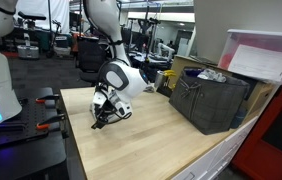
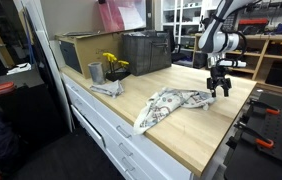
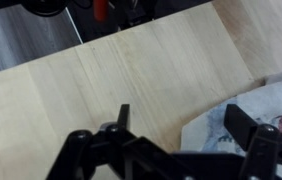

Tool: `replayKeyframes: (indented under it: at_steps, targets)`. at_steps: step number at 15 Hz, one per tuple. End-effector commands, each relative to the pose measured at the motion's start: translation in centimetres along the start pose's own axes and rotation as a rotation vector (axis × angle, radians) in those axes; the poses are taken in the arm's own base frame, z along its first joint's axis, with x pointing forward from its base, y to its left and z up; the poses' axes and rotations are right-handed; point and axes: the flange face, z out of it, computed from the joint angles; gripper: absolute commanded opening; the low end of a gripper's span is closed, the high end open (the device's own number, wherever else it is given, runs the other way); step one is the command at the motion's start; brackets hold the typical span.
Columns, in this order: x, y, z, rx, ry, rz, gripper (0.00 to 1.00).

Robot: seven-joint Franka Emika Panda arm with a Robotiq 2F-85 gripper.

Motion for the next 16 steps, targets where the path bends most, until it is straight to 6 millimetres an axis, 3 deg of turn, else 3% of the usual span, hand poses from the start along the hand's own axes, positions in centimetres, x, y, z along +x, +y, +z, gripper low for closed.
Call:
replayKeyframes:
  at_steps: [1, 9, 13, 16]
  targets:
    - [0.2, -1.4, -0.2, 0.06, -0.009, 0.014, 0.65]
    - [0.6, -0.8, -1.4, 0.062, 0.034, 0.008, 0.03]
    - [0.0, -1.0, -2.1, 0.062, 0.051, 0.001, 0.0]
    - [-0.2, -0.6, -5.3, 0.006, 0.154, 0.003, 0.01]
